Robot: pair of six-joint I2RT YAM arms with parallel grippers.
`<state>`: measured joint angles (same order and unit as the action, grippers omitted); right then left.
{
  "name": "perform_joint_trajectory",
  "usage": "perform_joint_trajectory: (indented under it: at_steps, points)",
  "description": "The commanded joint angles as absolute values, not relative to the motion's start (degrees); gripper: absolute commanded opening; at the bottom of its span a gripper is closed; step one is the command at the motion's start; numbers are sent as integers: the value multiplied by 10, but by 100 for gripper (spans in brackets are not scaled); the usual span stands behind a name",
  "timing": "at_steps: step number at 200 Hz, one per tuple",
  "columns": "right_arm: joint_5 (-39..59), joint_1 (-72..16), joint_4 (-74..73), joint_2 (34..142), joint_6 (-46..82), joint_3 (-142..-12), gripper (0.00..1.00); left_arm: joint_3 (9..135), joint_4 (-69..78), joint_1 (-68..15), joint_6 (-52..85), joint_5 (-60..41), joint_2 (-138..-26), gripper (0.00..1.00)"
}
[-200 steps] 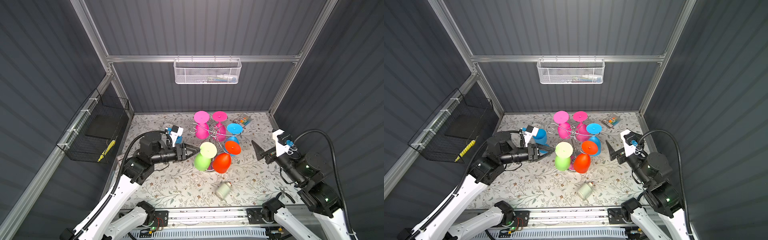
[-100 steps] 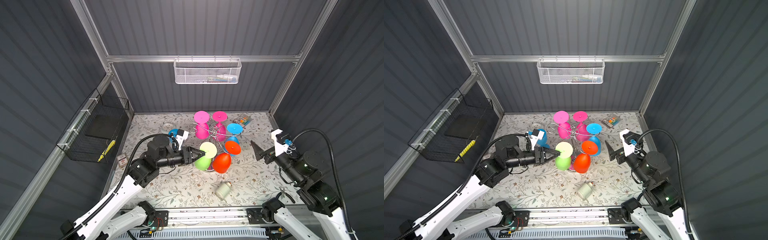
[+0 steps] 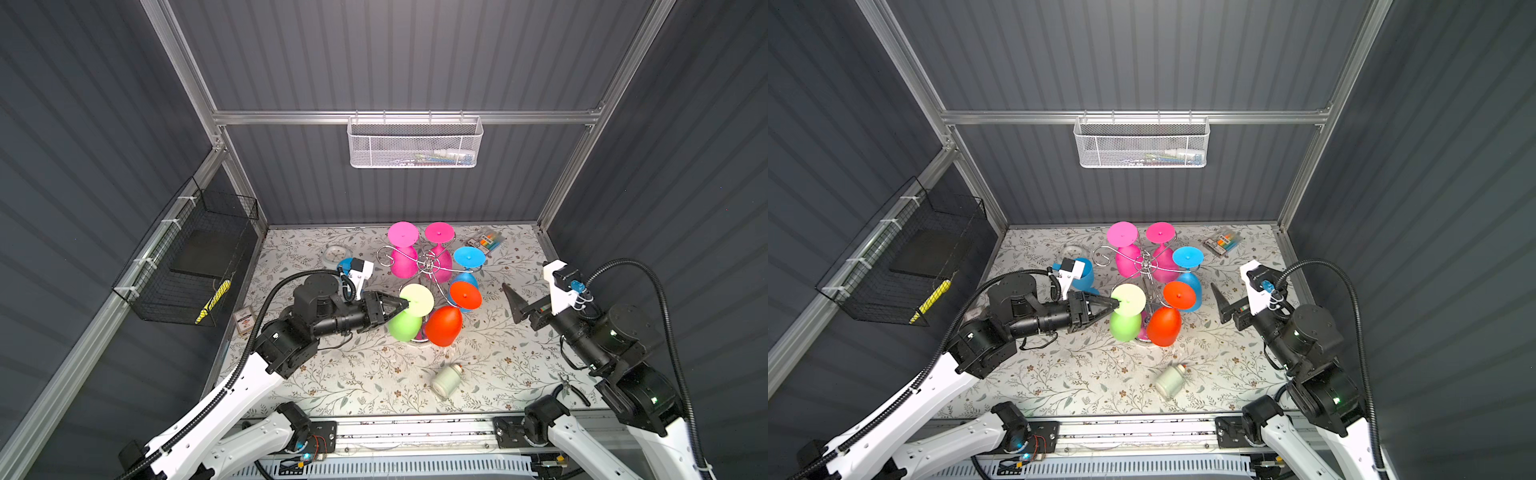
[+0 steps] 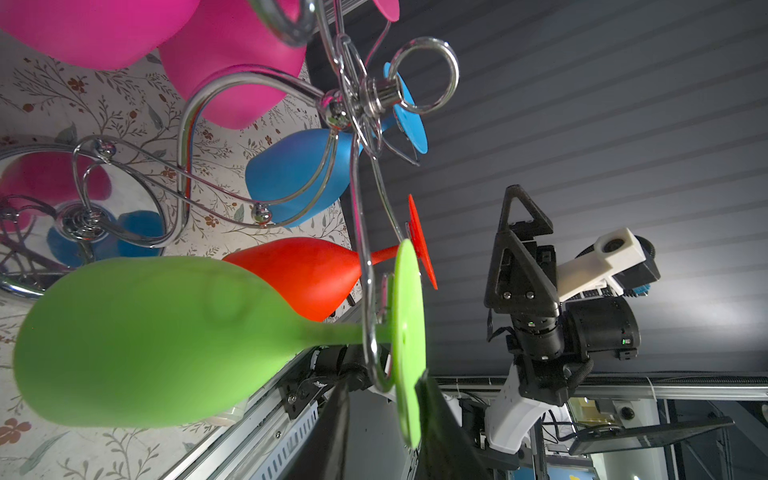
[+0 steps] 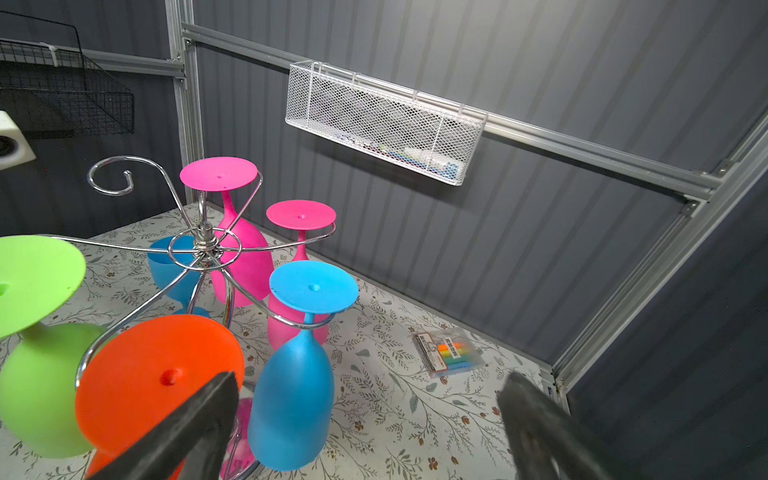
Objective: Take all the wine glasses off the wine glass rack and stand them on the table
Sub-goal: 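Close the left gripper on the green glass's foot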
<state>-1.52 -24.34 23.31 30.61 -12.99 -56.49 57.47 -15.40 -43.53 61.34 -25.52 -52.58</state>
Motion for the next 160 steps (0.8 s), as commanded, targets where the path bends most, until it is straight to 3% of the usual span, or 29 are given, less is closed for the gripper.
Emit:
perform_joint_trajectory:
  at_steps: [1,79,160]
  points:
    - [-16,-246,243,298,-128,-577,99,577,-161,-440,621,-249,-519,29]
    - [-15,-246,248,291,-134,-574,99,587,-170,-452,619,-240,-526,25]
    - [-15,-246,248,288,-139,-576,99,596,-180,-456,619,-227,-521,15]
